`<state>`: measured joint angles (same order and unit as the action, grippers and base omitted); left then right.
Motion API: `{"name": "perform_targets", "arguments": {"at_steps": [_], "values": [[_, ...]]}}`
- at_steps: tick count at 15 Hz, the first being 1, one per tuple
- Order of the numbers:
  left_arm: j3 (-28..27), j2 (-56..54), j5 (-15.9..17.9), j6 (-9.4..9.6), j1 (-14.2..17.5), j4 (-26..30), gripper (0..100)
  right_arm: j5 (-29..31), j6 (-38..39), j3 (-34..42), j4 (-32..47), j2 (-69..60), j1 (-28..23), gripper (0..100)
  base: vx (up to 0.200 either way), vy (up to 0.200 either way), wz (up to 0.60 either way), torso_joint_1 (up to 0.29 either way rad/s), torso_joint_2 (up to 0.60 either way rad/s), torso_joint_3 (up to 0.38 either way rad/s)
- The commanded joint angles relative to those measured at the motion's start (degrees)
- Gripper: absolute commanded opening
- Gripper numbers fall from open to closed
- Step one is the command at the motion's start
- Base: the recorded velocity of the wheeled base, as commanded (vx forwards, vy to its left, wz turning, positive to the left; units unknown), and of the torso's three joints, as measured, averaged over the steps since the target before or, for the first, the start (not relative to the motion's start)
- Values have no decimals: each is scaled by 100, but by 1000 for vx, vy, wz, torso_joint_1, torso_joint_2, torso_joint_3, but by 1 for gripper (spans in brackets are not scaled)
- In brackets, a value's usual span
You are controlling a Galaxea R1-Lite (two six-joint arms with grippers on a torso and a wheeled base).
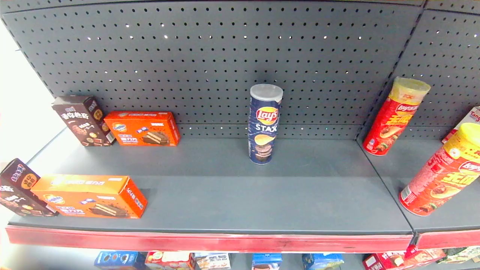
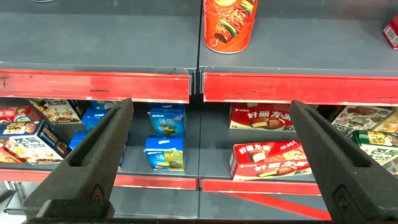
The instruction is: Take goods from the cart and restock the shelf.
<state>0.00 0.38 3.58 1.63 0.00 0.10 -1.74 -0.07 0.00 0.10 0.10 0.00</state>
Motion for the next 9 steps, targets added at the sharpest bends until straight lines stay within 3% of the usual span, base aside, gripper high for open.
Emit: {"name": "perform_targets", "arguments": {"at_steps": [1,9], "values": [[0,-3,2,4,0,-1,100,-1,-1,0,-1,8,0,100,0,0,0,0,0,0],[0,6,2,-5,0,8,100,-1,-10,0,-1,8,0,100,0,0,0,0,0,0]]}}
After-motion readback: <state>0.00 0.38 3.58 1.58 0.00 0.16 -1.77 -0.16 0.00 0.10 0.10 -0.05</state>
